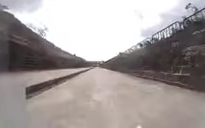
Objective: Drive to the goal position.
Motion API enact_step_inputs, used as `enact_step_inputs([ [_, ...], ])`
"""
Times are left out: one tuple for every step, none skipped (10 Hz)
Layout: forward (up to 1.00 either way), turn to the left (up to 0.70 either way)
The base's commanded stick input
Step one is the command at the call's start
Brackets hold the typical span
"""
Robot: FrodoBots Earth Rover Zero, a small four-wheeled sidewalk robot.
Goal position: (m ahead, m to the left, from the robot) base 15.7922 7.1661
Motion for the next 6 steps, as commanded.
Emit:
enact_step_inputs([
  [1.00,0.00],
  [1.00,0.00],
  [1.00,0.00],
  [1.00,0.00],
  [1.00,0.00],
  [1.00,0.00],
])
